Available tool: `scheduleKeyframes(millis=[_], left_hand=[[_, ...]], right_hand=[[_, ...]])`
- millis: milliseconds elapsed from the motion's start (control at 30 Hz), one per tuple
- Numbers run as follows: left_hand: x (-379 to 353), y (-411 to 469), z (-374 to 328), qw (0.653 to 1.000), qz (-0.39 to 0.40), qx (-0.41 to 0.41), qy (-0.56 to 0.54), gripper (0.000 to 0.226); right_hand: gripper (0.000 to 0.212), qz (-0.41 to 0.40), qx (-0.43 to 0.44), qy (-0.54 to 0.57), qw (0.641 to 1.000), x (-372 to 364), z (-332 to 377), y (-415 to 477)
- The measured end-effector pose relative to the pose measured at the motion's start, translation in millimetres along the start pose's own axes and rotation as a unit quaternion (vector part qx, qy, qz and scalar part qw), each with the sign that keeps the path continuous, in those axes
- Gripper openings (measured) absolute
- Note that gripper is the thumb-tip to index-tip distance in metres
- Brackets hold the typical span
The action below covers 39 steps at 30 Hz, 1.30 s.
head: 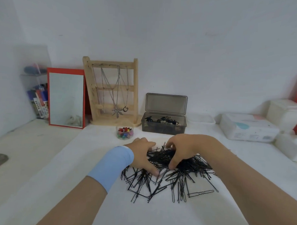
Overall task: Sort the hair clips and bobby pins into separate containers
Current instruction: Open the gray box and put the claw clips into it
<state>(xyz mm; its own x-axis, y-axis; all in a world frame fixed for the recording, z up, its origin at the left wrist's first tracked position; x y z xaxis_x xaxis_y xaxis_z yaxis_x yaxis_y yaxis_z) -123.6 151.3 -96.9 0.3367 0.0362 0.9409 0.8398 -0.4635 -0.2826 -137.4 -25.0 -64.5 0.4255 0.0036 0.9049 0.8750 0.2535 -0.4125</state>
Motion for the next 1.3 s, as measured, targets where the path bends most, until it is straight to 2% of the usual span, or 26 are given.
scheduleKeyframes(millis=[67, 133, 200, 300, 333, 367, 467, 567, 633, 733, 767, 833, 900, 967, 1100, 1233, 1300], left_hand=[[0.8, 5.7, -10.1, 0.998, -0.020, -0.030, -0.041, 0.069], [3.0, 10.4, -17.2, 0.997, -0.026, -0.048, -0.049, 0.050], [5.9, 14.5, -19.7, 0.996, -0.031, -0.058, -0.064, 0.057], [9.1, 22.2, -24.7, 0.996, -0.015, -0.034, -0.080, 0.103], [9.7, 23.6, -25.8, 0.997, 0.001, -0.024, -0.068, 0.110], [10.3, 26.3, -29.1, 0.998, 0.021, -0.026, -0.053, 0.108], [13.4, 34.7, -43.2, 0.996, 0.061, -0.062, -0.037, 0.076], [25.8, 42.5, -50.3, 0.990, 0.087, -0.073, -0.085, 0.066], [39.2, 52.0, -51.9, 0.989, 0.064, -0.080, -0.102, 0.061], [61.0, 71.0, -53.7, 0.983, -0.060, -0.084, -0.153, 0.042], [66.5, 78.9, -54.2, 0.980, -0.107, -0.082, -0.149, 0.038], [72.7, 94.4, -54.0, 0.979, -0.175, -0.067, -0.082, 0.037], [70.9, 110.2, -49.5, 0.983, -0.174, -0.048, -0.032, 0.037], [65.4, 126.5, -42.5, 0.987, -0.151, -0.033, -0.043, 0.035], [59.1, 143.9, -34.3, 0.979, -0.166, -0.017, -0.117, 0.036], [59.5, 141.4, -28.0, 0.974, -0.180, -0.017, -0.136, 0.040], [62.9, 131.1, -19.5, 0.965, -0.216, -0.019, -0.147, 0.034]], right_hand=[[0.074, -0.022, 0.022, 0.019, 0.999, -1.8, 0.5, 0.1], [0.055, -0.029, 0.037, 0.029, 0.998, -1.1, -4.3, -4.4], [0.039, -0.037, 0.053, 0.047, 0.997, 1.5, -10.5, -10.7], [0.033, -0.046, 0.085, 0.070, 0.993, 2.2, -17.3, -16.1], [0.036, -0.048, 0.093, 0.074, 0.992, 2.3, -16.4, -16.2], [0.039, -0.050, 0.100, 0.084, 0.990, 3.2, -17.3, -16.7], [0.034, -0.061, 0.121, 0.147, 0.980, 14.5, -29.0, -19.9], [0.021, -0.142, 0.093, 0.179, 0.969, 33.4, -54.2, -18.8], [0.023, -0.222, 0.046, 0.176, 0.958, 43.3, -76.4, -11.0], [0.021, -0.328, -0.026, 0.104, 0.939, 50.9, -109.7, 7.7], [0.027, -0.335, -0.050, 0.083, 0.937, 51.3, -120.5, 15.9], [0.044, -0.295, -0.104, 0.057, 0.948, 49.2, -137.9, 32.8], [0.056, -0.238, -0.128, 0.059, 0.961, 43.7, -146.5, 48.6], [0.057, -0.223, -0.120, 0.078, 0.964, 37.7, -148.7, 60.8], [0.045, -0.287, -0.107, 0.095, 0.947, 34.6, -148.5, 68.7], [0.046, -0.339, -0.130, 0.032, 0.931, 43.2, -141.4, 62.8], [0.046, -0.390, -0.115, 0.073, 0.911, 50.7, -129.2, 54.2]])
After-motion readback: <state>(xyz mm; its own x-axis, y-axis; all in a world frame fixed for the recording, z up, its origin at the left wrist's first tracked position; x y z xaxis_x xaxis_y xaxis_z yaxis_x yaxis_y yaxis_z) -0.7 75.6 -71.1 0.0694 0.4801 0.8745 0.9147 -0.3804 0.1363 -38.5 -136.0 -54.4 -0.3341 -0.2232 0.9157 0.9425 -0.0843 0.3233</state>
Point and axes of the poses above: each hand's wrist, its own y-axis towards the middle knuckle, its own x-axis out of the back of the hand, z = x × y, the point moved 2 cm from there along y, towards the middle knuckle, and after that the axes turned 2 degrees about x, right-handed, at the moved point
